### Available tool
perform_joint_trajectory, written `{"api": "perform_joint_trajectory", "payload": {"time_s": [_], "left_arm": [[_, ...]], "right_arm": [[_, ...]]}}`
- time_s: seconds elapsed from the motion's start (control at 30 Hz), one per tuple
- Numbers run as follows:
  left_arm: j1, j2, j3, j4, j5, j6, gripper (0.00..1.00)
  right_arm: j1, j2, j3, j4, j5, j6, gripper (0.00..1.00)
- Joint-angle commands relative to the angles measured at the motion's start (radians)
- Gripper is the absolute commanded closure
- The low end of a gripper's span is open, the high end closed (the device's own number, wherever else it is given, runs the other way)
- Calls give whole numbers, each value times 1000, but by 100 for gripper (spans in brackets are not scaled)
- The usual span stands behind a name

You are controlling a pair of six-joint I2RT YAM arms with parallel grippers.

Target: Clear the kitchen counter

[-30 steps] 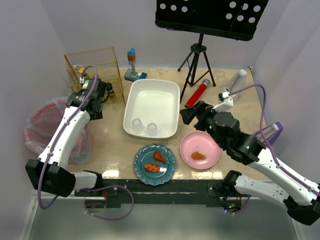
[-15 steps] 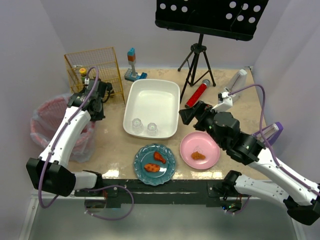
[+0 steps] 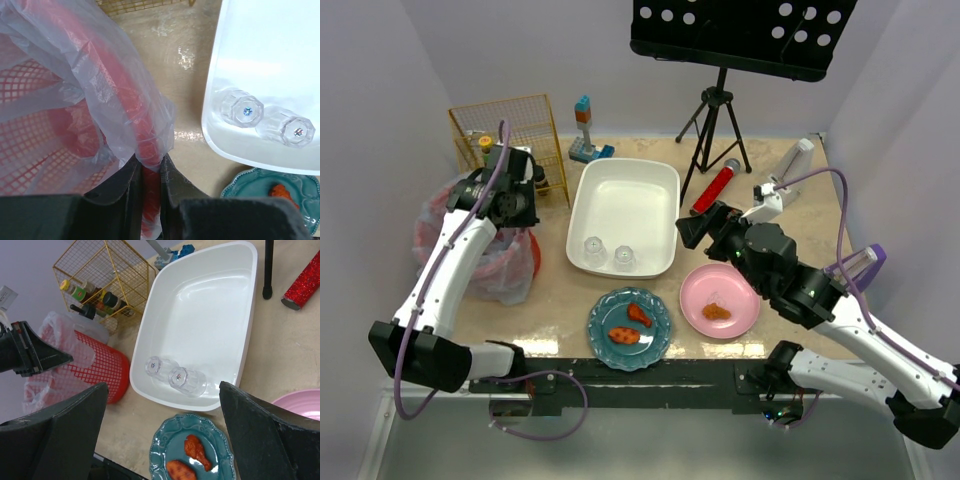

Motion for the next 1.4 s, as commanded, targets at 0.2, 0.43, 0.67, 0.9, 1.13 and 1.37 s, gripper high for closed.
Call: {"api": "perform_joint_trajectory", "payload": {"time_s": [0.2,0.43,0.67,0.9,1.13,1.37], "left_arm": [[3,29,20,68,147,61,95],[-3,26,19,68,158,78,79],[-3,21,29,61,122,80,50],[-3,27,94,25,83,72,31],[-3,27,229,-13,57,70,23],[-3,-4,267,68,189,96,22]], "right_arm": [[-1,-24,-11,18,1,7,2],[-1,-7,-6,29,-9,7,2],[-1,2,0,32,-13,7,2],[-1,-7,1,10,-4,13,2],[-1,-4,-20,-13,-24,16,2],[-1,17,-95,-16,-87,19,2]]}}
